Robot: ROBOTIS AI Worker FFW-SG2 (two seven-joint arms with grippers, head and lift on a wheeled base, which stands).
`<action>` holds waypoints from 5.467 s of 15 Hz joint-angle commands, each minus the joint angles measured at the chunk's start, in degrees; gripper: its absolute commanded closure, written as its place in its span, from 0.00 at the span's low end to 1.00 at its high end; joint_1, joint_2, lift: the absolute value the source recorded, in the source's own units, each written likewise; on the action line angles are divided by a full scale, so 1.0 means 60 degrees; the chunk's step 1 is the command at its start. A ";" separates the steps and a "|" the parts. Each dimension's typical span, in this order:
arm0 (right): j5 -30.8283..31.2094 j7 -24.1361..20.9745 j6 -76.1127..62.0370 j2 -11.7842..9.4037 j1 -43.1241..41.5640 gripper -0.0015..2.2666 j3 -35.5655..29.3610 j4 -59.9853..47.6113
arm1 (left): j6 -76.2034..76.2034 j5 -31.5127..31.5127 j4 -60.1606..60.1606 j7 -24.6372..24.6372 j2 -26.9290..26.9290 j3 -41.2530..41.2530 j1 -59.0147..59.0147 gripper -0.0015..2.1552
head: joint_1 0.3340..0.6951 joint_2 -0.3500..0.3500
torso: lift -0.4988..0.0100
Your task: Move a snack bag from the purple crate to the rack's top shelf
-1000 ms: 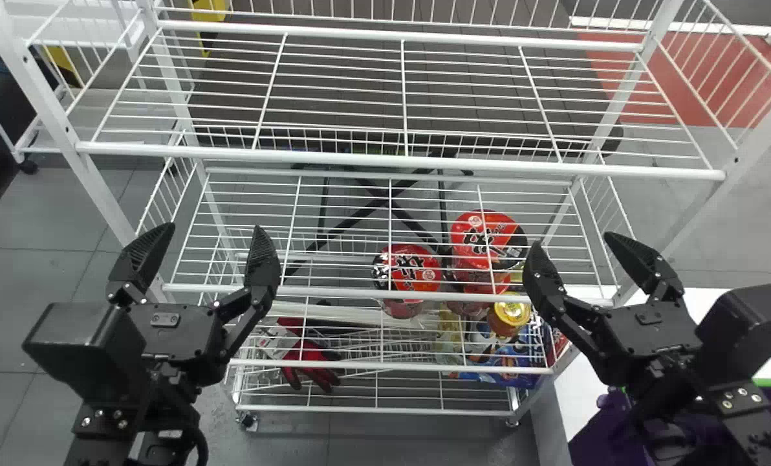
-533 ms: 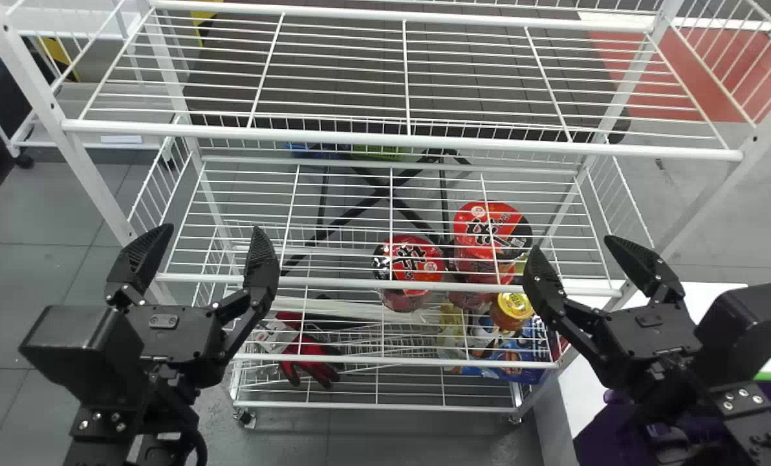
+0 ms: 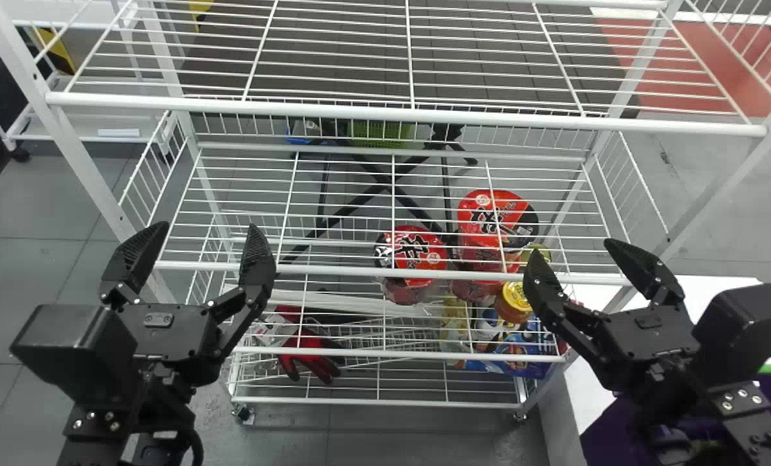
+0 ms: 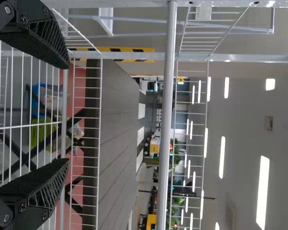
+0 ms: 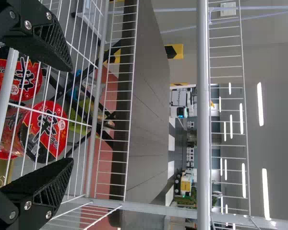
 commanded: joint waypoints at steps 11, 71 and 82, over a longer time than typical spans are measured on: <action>0.0082 0.0000 -0.0148 -0.0013 0.0018 0.07 0.0036 0.0011 | 0.0000 -0.0010 -0.0085 -0.0014 0.0000 0.0009 0.0044 0.06 | 1.00 0.43 | 0.31; 0.0594 1.0181 1.0018 -0.2957 -0.2296 0.04 -1.0349 0.3717 | -0.0263 -0.0464 0.0896 -0.0175 0.0000 0.0083 0.0205 0.06 | 1.00 0.00 | 0.09; 0.4681 1.2468 0.7645 -0.3352 -0.2736 0.00 -0.6863 0.6515 | -0.0088 -0.0889 0.1072 -0.0043 0.0015 -0.0284 0.0029 0.06 | 1.00 0.00 | 0.09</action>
